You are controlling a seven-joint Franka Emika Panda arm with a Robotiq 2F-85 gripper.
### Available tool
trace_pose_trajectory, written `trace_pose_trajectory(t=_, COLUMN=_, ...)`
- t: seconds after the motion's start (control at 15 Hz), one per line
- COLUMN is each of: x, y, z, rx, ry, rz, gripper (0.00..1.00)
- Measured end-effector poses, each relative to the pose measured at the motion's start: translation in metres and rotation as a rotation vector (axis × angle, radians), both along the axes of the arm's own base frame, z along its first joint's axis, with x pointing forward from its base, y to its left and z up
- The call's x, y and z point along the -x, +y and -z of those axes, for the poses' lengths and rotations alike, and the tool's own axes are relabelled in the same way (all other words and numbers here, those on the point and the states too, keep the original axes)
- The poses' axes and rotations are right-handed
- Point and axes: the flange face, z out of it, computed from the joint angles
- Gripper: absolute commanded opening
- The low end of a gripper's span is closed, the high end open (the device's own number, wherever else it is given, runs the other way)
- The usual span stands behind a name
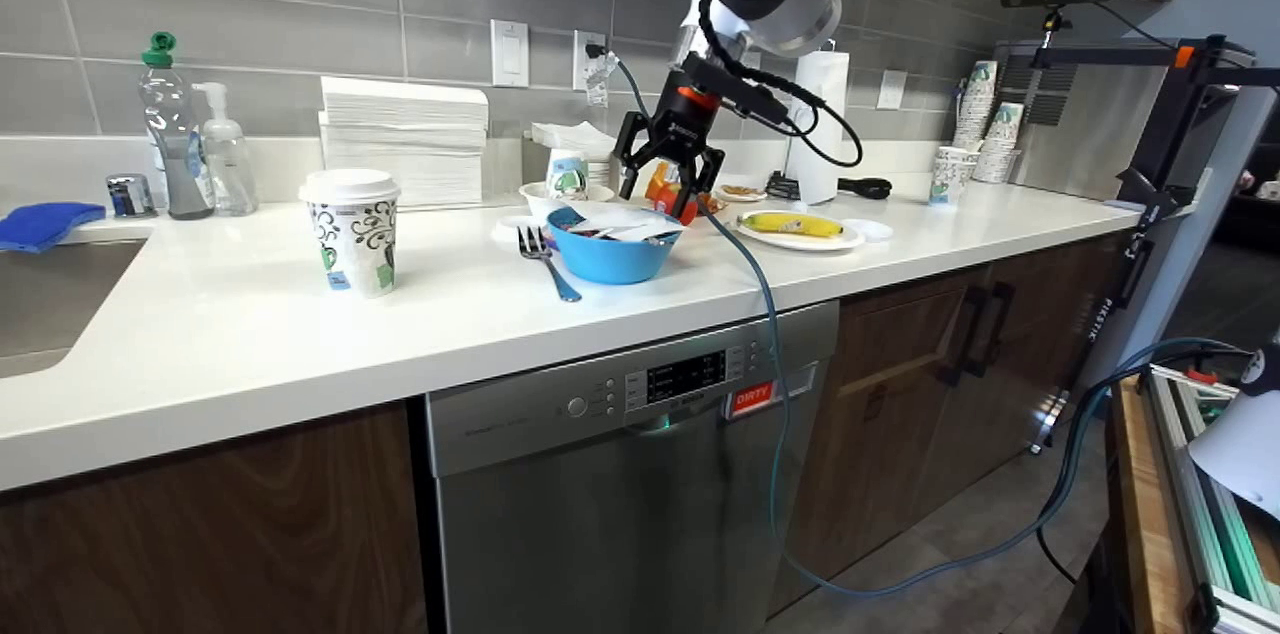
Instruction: Remove the paper from the blue bowl and put it on the banana
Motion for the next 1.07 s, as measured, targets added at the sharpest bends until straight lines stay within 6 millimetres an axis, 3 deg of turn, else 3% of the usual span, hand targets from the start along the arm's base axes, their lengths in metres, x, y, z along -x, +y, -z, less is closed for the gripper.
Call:
trace_pose_trajectory(t=0.6, x=0.001, y=0.004, z=0.009, rx=0.003, ry=0.004, rz=-0.036, gripper=0.62)
trace_pose_trajectory(t=0.67, x=0.001, y=0.004, z=0.011, rx=0.003, ry=0.006, rz=-0.038, gripper=0.56)
trace_pose_trajectory(t=0.73, x=0.001, y=0.004, z=0.013, rx=0.004, ry=0.008, rz=-0.038, gripper=0.39)
trace_pose_trajectory(t=1.07, x=-0.002, y=0.003, z=0.019, rx=0.007, ry=-0.007, rz=-0.045, gripper=0.01)
